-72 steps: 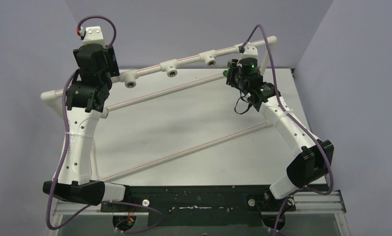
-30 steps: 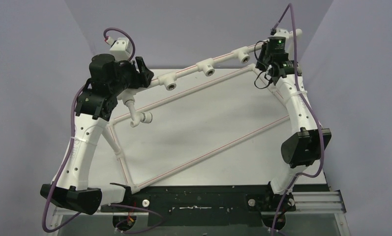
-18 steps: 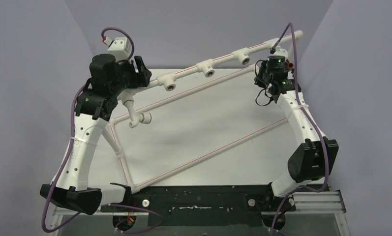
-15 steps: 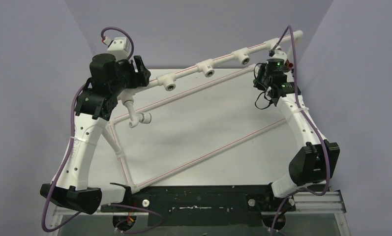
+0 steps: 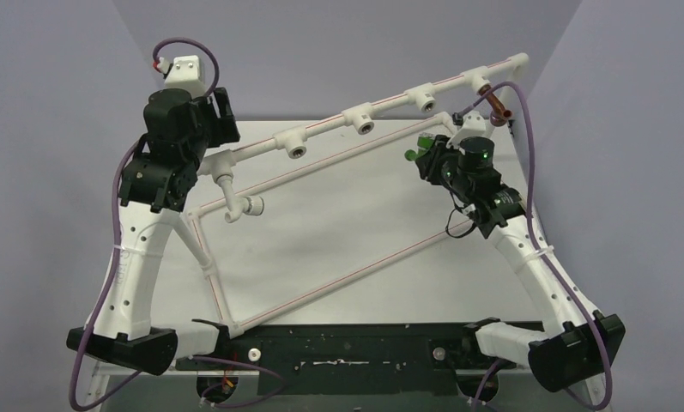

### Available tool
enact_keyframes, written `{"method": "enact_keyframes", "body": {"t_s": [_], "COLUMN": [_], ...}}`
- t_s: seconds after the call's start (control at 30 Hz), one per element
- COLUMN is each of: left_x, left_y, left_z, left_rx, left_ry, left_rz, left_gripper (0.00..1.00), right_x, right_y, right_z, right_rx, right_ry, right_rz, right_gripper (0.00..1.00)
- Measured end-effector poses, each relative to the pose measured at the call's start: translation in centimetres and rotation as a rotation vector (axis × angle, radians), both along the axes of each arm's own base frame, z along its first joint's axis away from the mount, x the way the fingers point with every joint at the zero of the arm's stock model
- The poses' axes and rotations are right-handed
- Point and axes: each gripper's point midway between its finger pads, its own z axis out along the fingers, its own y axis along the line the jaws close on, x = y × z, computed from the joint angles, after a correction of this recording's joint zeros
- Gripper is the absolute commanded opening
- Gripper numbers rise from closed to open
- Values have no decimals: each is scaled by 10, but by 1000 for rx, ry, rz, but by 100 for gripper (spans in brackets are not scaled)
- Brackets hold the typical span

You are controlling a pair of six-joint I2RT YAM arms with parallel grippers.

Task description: Install the water faucets

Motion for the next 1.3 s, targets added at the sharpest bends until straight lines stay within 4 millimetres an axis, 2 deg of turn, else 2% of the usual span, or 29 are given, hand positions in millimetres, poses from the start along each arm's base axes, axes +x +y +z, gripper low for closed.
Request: {"method": "enact_keyframes", "body": {"t_s": [0.27,0.37,0.47,0.53,0.63,0.8,0.87,1.07,1.3], "left_x": [-11,-13,-11,-8,-1,1,3,-8,-9], "left_y": [36,46,54,58,66,84,84,85,85], "left_z": [29,22,1,-16,-24,-55,-53,-42,-30], "left_rx": [71,84,100,111,106,117,104,64,19], "left_ry": [-105,-112,-80,-51,-57,-5,-38,-139,-258], "left_rz": [156,192,220,233,262,309,314,315,320], "left_gripper": [65,65,65,65,65,65,65,66,66], "right_x": [-45,-66,-88,-103,-120,-137,-141,-151,-162], "right_y": [65,86,100,108,118,131,134,145,157], "right_z": [-1,3,11,21,36,47,47,52,61], "right_rx": [61,96,133,167,212,244,248,256,232], "right_ry": [-27,-62,-113,-155,-215,-260,-263,-298,-418], "right_rz": [256,358,446,501,571,642,659,690,694], "right_gripper": [0,0,0,0,0,0,0,0,0]}}
